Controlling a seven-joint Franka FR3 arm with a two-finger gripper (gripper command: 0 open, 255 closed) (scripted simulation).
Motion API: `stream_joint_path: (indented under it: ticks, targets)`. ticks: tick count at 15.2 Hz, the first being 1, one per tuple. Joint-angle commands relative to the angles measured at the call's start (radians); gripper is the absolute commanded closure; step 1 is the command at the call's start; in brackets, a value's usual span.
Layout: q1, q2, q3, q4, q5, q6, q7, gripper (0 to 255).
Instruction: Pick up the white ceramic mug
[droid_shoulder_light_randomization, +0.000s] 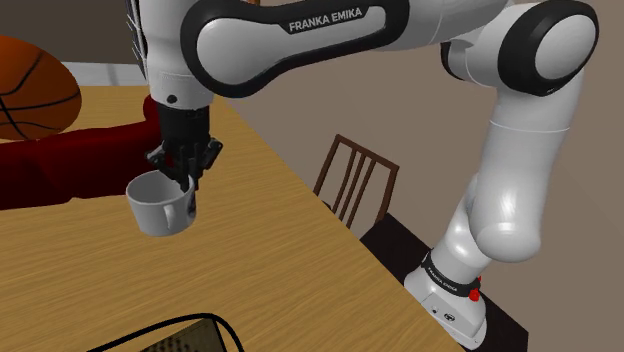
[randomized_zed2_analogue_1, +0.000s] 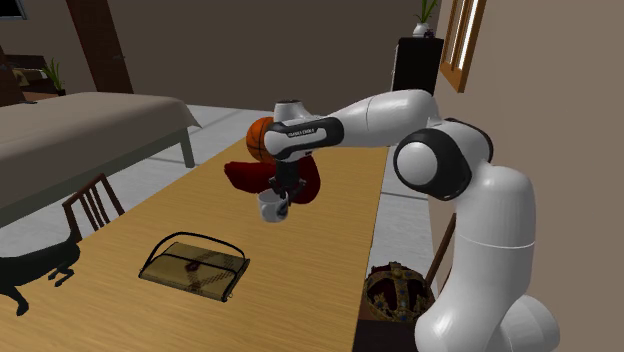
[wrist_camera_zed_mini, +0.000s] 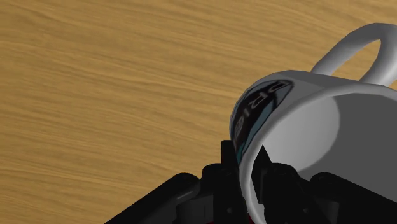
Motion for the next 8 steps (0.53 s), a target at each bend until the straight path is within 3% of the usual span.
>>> stream_joint_path:
  ticks: [1,8]
  targets:
    - [-0.001,-0.005,0.0,0.023,0.003,-0.025,-0.003,255]
    - [0.0,-0.015,0.003,0.08,0.009,-0.091,-0.005,255]
